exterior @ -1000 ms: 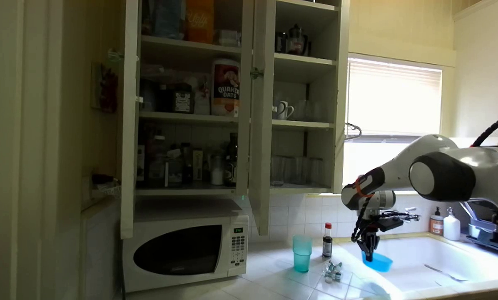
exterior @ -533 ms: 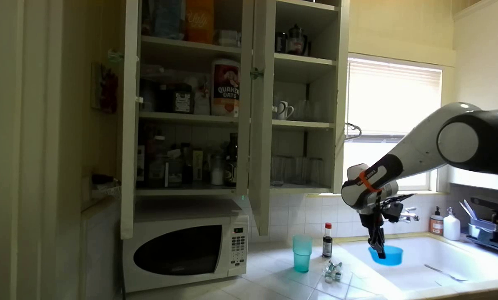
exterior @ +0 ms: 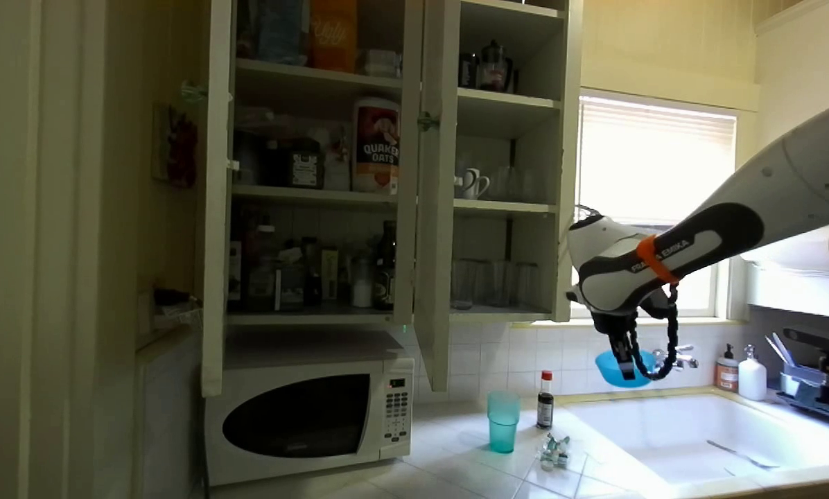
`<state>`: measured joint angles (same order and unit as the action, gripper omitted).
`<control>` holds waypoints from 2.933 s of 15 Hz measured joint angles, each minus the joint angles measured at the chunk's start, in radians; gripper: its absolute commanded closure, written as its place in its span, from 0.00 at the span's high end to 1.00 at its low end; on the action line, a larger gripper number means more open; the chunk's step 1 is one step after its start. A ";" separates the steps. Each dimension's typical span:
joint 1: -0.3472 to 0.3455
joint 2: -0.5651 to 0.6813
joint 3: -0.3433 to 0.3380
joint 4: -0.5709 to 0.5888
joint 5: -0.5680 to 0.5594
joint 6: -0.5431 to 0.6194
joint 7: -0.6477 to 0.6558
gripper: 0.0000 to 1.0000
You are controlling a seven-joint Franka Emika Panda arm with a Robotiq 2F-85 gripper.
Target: Move the blue bowl to the right cabinet
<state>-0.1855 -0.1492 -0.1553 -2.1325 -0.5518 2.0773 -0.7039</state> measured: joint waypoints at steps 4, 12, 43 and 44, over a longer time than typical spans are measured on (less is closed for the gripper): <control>0.051 -0.213 0.008 -0.030 0.035 0.004 -0.125 0.04; 0.088 -0.299 -0.033 -0.029 0.130 0.001 -0.262 0.01; 0.077 0.364 0.045 0.787 0.334 -0.162 -0.518 0.04; 0.074 0.372 0.045 0.796 0.344 -0.162 -0.515 0.04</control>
<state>-0.1114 0.2226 -0.1101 -1.3361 -0.2079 1.9154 -1.2190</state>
